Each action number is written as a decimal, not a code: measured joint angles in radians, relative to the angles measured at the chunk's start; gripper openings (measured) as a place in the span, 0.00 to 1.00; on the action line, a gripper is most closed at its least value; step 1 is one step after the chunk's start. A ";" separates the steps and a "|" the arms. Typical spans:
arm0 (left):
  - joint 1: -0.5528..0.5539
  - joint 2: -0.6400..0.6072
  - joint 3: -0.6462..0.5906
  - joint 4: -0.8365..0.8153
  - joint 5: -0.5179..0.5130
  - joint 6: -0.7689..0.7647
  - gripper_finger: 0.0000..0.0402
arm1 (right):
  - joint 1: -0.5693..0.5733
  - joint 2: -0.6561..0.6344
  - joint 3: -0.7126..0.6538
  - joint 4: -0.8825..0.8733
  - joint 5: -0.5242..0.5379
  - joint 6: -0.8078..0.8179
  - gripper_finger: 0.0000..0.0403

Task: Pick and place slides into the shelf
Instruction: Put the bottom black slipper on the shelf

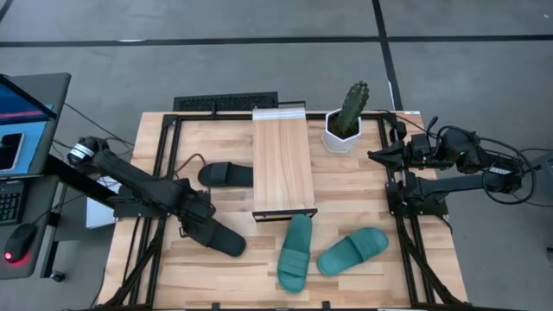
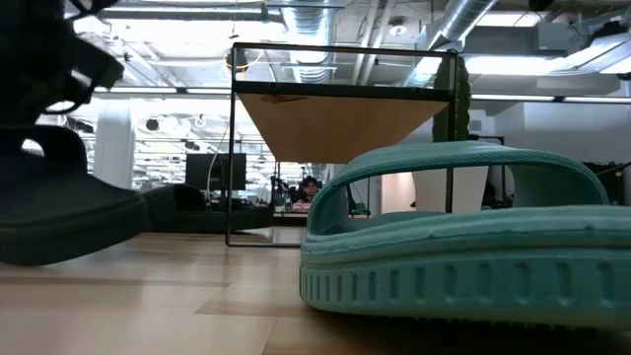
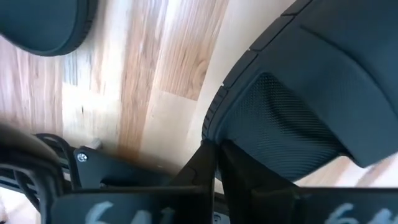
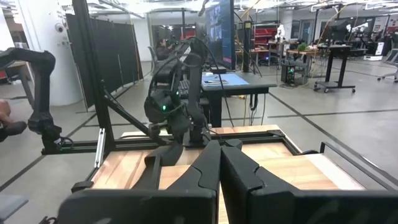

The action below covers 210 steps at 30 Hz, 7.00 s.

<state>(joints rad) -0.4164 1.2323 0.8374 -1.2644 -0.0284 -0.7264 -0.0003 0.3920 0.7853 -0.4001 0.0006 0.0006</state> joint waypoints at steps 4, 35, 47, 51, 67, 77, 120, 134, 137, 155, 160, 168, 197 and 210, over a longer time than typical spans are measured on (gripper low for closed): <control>0.000 -0.079 0.001 -0.009 0.000 -0.025 0.00 | 0.000 0.000 0.000 0.000 0.000 0.000 0.00; 0.000 -0.304 0.001 -0.011 0.034 -0.079 0.00 | 0.000 0.000 0.000 0.000 0.000 0.000 0.00; 0.000 -0.320 0.001 -0.010 0.050 -0.081 0.00 | 0.000 0.000 0.000 0.000 0.000 0.000 0.00; 0.000 -0.362 0.001 -0.010 0.050 -0.099 0.00 | 0.000 0.000 0.000 0.000 0.000 0.000 0.00; 0.000 -0.577 0.001 -0.031 -0.013 -0.220 0.00 | 0.000 0.000 0.000 0.000 0.000 0.000 0.00; 0.000 -0.640 0.001 -0.035 -0.037 -0.252 0.00 | 0.000 0.000 0.000 0.000 0.000 0.000 0.00; 0.000 -0.669 -0.018 0.007 -0.038 -0.275 0.00 | 0.000 0.000 0.000 0.000 0.000 0.000 0.00; 0.000 -0.496 -0.084 0.147 0.041 -0.203 0.00 | 0.000 0.000 0.000 0.000 0.000 0.000 0.00; 0.000 -0.454 -0.110 0.155 0.048 -0.195 0.00 | 0.000 0.000 0.000 0.000 0.000 0.000 0.00; 0.000 -0.277 -0.173 0.207 -0.088 -0.229 0.00 | 0.000 0.000 0.000 0.000 0.000 0.000 0.00; 0.000 -0.207 -0.173 0.212 -0.093 -0.220 0.03 | 0.000 0.000 0.000 0.000 0.000 0.000 0.00; 0.000 -0.089 -0.173 0.205 -0.129 -0.199 0.15 | 0.000 0.000 0.000 0.000 0.000 0.000 0.00; -0.017 0.006 -0.173 0.182 -0.117 -0.174 0.21 | 0.000 0.000 0.000 0.000 0.000 0.000 0.00; -0.070 -0.395 -0.173 0.314 -0.076 -0.145 0.20 | 0.000 0.000 0.000 0.000 0.000 0.000 0.00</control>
<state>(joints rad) -0.4860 0.8372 0.6647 -0.9500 -0.1039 -0.8719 -0.0002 0.3923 0.7853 -0.4000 0.0006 0.0005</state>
